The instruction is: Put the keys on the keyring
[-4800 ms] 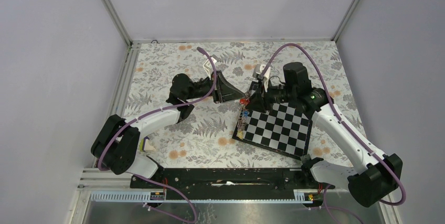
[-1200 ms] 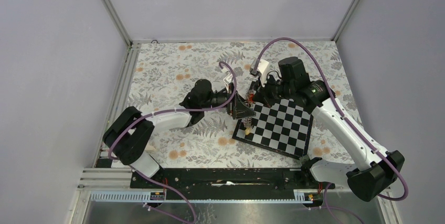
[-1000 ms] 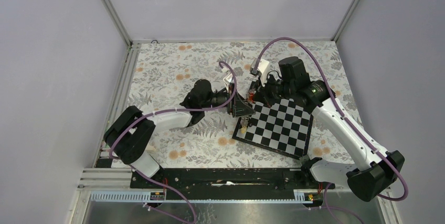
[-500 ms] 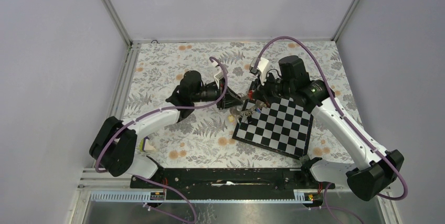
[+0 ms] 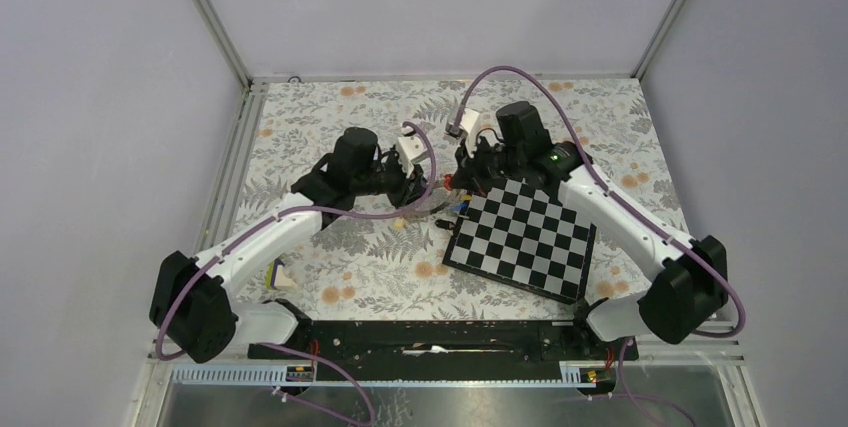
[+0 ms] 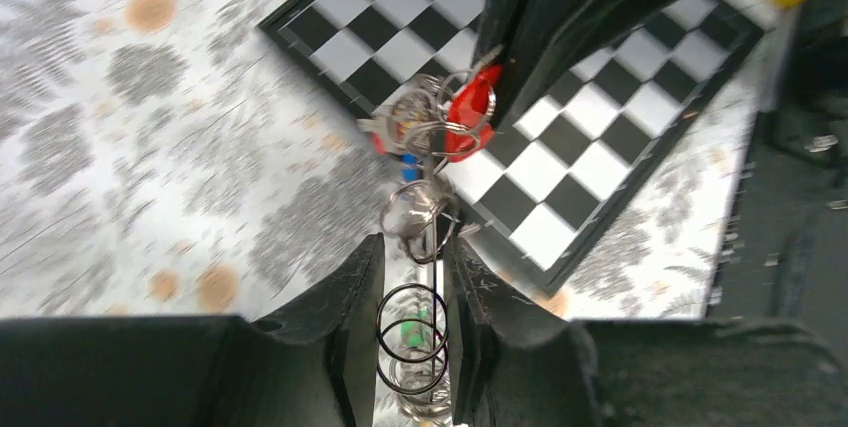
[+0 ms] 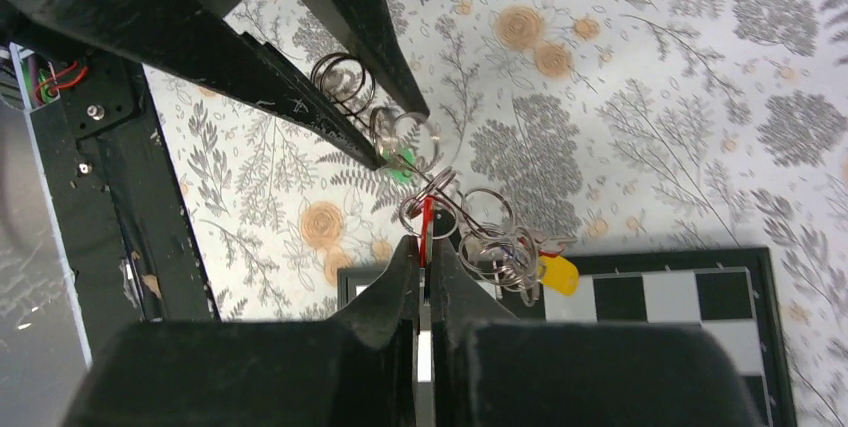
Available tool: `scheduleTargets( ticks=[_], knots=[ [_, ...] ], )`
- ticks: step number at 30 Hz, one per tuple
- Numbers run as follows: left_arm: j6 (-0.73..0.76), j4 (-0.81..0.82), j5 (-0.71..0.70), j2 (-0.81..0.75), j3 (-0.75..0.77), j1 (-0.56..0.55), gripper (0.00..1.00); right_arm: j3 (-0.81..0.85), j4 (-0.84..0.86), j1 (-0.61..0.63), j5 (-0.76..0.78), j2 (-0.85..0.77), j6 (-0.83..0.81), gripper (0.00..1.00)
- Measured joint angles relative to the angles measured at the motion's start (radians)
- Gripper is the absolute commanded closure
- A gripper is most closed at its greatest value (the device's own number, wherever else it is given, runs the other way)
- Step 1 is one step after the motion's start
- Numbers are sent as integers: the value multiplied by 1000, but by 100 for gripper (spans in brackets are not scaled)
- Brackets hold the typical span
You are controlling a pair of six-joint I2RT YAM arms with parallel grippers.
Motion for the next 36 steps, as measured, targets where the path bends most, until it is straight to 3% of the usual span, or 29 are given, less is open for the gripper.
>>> scheduleTargets(
  ticks=[7, 16, 28, 36],
  knots=[
    [174, -121, -292, -80, 2, 4, 100, 1, 119, 24, -43, 124, 70, 100],
    [310, -103, -573, -169, -69, 2, 100, 83, 213, 47, -120, 292, 156, 100],
    [339, -44, -637, -177, -287, -69, 100, 84, 221, 54, -173, 430, 224, 100],
    [363, -85, -534, -177, -331, -105, 100, -16, 221, 53, -230, 431, 245, 99]
  ],
)
